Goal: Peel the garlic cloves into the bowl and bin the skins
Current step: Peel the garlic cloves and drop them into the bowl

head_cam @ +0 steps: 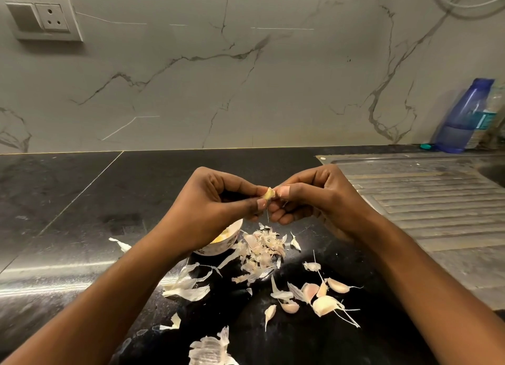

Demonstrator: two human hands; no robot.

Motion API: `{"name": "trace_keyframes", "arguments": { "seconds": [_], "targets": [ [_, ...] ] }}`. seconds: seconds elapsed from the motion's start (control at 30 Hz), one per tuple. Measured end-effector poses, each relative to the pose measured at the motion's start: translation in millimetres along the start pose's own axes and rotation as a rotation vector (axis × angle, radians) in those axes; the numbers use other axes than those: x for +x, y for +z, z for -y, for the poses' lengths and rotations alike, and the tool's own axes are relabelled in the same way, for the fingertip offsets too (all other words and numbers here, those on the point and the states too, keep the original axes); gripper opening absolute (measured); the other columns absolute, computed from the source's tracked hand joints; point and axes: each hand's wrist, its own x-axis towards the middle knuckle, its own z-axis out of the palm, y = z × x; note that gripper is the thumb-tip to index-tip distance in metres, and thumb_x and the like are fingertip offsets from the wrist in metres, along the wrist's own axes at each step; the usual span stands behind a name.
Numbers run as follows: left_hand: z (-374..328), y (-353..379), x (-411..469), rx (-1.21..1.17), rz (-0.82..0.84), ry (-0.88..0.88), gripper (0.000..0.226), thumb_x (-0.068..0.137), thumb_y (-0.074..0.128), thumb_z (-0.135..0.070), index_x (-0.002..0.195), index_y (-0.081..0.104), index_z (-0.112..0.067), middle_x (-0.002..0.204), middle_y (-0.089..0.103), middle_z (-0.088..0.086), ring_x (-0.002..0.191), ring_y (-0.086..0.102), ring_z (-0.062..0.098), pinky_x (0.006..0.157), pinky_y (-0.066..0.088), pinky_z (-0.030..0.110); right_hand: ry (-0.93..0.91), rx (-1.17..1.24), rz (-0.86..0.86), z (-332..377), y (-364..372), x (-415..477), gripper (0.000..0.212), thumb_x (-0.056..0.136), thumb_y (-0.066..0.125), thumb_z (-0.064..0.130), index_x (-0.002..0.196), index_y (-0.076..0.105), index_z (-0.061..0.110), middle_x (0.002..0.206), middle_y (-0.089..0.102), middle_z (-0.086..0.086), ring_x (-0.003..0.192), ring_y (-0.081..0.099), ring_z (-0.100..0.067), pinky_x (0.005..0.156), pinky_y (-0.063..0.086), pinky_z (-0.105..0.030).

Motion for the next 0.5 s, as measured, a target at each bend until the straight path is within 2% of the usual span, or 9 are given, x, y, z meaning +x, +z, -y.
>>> {"name": "trace_keyframes", "arguments": {
  "seconds": [0.07,0.2,0.33,0.5],
  "targets": [
    [0.2,-0.5,-0.5,0.03,0.009,0.005,0.022,0.086,0.078,-0.01,0.108,0.08,-0.008,0.094,0.082,0.003,0.088,0.078,0.022,0.081,0.064,0.03,-0.001,-0.015,-0.001,0.4,0.8,0.2,0.022,0.089,0.072,0.016,0.1,0.078,-0.003,0.093,0.079,-0.023,0.08,0.079,-0.033,0.068,0.065,-0.032],
    [0.2,0.8,-1.0,0.042,0.013,0.011,0.024,0.085,0.078,-0.015,0.108,0.08,-0.008,0.095,0.082,0.004,0.088,0.079,0.023,0.083,0.065,0.034,-0.011,-0.061,-0.014,-2.4,-1.4,1.2,0.014,0.094,0.071,0.008,0.1,0.078,-0.003,0.09,0.079,-0.021,0.076,0.079,-0.03,0.066,0.064,-0.03],
    [1.9,0.8,-0.8,0.04,0.016,0.012,0.022,0.087,0.078,-0.011,0.108,0.08,-0.007,0.095,0.082,0.004,0.088,0.079,0.024,0.083,0.065,0.035,-0.018,-0.075,-0.026,-3.1,-1.4,1.1,0.011,0.096,0.069,0.003,0.099,0.077,-0.004,0.088,0.079,-0.021,0.074,0.079,-0.029,0.065,0.064,-0.03],
    [2.1,2.6,-1.6,-0.011,0.023,0.002,0.024,0.086,0.077,-0.014,0.11,0.08,-0.007,0.096,0.082,0.005,0.088,0.079,0.025,0.082,0.065,0.033,-0.05,-0.089,-0.079,-5.9,2.5,1.1,0.009,0.096,0.07,0.0,0.097,0.077,-0.005,0.084,0.078,-0.021,0.07,0.077,-0.031,0.063,0.064,-0.031]
  ]
}}
